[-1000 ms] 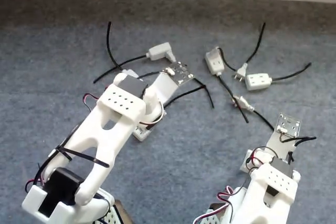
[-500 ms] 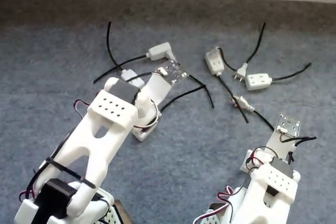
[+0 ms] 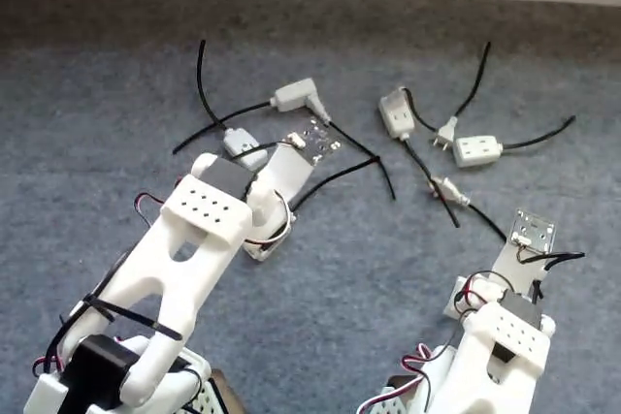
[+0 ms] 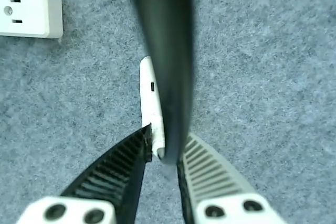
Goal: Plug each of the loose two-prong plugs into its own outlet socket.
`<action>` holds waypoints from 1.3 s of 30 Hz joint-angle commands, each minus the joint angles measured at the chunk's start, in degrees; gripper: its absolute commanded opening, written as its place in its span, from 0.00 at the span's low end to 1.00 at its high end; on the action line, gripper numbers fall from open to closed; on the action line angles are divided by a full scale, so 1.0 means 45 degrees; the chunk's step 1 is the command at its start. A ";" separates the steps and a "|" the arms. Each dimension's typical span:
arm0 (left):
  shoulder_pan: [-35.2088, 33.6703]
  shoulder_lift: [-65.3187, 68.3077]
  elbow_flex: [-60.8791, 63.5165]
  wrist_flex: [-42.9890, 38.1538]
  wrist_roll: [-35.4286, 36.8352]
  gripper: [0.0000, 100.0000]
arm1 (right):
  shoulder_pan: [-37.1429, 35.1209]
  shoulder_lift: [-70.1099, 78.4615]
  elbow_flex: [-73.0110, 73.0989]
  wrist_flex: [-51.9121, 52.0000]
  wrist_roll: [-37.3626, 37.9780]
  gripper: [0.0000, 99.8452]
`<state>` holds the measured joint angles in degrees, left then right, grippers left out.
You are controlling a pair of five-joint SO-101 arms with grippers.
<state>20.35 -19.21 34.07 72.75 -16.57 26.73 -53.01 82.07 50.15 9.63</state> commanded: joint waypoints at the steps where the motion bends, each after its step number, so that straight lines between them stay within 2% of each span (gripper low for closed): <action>1: -0.0068 -0.0361 0.0088 -0.0274 0.0078 0.01 | 0.0010 -0.0186 0.0010 -0.0205 0.0020 0.01; 15: -0.0166 -0.0322 0.0147 -0.0352 0.1602 0.01 | 0.0010 -0.0186 0.0010 -0.0205 0.0020 0.01; 18: 0.0322 -0.0322 0.0479 -0.0547 0.1641 0.01 | 0.0010 -0.0186 0.0010 -0.0205 0.0020 0.01; 23: 0.1455 -0.0322 0.0947 -0.0938 0.2598 0.01 | 0.0010 -0.0186 0.0010 -0.0205 0.0020 0.01; 29: 0.1866 -0.0322 0.0947 -0.1016 0.3692 0.01 | 0.0010 -0.0186 0.0010 -0.0205 0.0020 0.01; 39: 0.1748 -0.0322 0.2491 -0.1934 0.3829 0.01 | 0.0010 -0.0186 0.0010 -0.0205 0.0020 0.01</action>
<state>27.12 -20.70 44.18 65.01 0.22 26.73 -53.01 82.07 50.07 9.63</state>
